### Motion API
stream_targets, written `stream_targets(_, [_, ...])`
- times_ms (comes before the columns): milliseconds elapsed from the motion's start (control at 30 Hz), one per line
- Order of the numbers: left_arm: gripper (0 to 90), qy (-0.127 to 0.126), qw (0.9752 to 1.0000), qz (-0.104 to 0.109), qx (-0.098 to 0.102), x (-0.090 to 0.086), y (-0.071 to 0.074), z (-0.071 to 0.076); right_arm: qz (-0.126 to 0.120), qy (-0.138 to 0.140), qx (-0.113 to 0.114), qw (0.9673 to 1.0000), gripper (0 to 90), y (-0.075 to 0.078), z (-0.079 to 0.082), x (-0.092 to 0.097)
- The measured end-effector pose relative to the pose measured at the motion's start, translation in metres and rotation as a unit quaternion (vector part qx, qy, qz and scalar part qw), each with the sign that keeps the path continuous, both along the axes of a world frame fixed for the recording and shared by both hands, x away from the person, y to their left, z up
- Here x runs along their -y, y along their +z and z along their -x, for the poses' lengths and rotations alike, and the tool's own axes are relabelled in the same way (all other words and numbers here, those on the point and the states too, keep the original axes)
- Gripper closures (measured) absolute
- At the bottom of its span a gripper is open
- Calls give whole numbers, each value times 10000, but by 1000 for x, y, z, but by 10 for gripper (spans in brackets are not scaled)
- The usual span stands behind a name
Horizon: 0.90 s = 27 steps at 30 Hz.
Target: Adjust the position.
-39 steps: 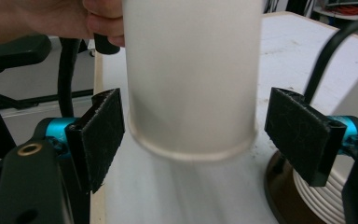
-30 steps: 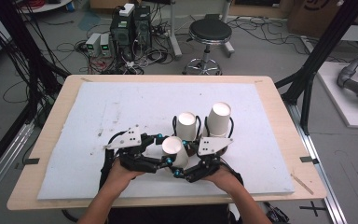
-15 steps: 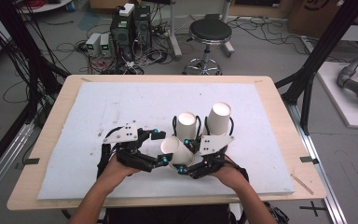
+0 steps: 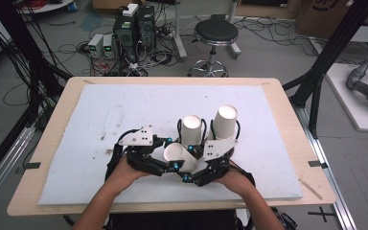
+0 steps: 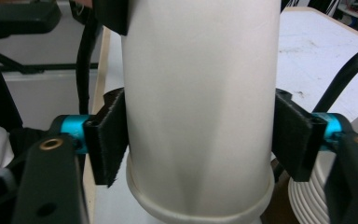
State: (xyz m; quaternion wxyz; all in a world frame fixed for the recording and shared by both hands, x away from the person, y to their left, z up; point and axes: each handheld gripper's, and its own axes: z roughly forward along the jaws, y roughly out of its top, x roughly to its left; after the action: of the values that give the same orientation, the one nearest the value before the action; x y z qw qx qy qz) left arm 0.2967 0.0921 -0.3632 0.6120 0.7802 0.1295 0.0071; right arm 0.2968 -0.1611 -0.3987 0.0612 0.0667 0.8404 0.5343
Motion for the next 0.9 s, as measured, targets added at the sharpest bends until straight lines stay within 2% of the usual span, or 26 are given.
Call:
stream_targets(67, [340,-74,9999,97,-19,-3,0,0,-198,-18,-63,9998,200,-1,1,1])
stream_targets(100, [343,-113,9998,156,-25,-4,0,0,-427,36,-266,9987,196,0,0,3])
stream_targets(133, [343,-147,9996,243,-33,-5,0,1,-427,36,-266,9987,196,0,0,3])
stream_targets(200, [347,-209,9990,382,-11,-7,1,1,-592,31,-466,9972,186,0,-2,3])
stream_targets(267, [347,-240,9988,422,-1,-9,1,2,-674,79,-612,9958,187,-1,-2,2])
stream_targets(367, [347,-307,9984,465,1,-8,1,2,-610,238,-635,9958,196,-3,-2,0])
stream_targets(433, [350,-311,9985,460,1,-9,1,2,-628,346,-479,9963,285,-2,-3,1])
stream_targets(467, [349,-299,9985,459,-8,-9,1,2,-621,374,-432,9964,292,-1,-3,2])
stream_targets(533, [345,-289,9988,385,-46,-9,1,3,-581,431,-418,9965,301,-1,-3,2])
stream_targets(567, [341,-290,9991,282,-82,-9,1,2,-549,414,-379,9969,302,-1,-3,3])
stream_targets(600, [331,-249,9995,176,-104,-9,1,3,-447,381,-286,9979,303,-1,-2,3])
stream_targets(667, [254,-185,9997,48,-126,-10,1,2,-180,405,-161,9989,312,2,-1,3])
stream_targets(700, [254,-187,9998,24,-119,-11,1,2,-180,405,-161,9989,312,2,-1,3])
stream_targets(767, [254,-216,9997,-26,-124,-11,1,2,63,445,-18,9990,312,6,-2,1])
stream_targets(833, [262,-267,9996,-91,-96,-10,0,2,130,466,-2,9988,313,8,-3,0])
stream_targets(867, [332,-319,9994,-85,-94,-10,0,2,197,493,40,9986,318,9,-4,-2])
stream_targets(900, [332,-315,9994,-101,-42,-10,-1,2,197,493,40,9986,318,9,-4,-2])
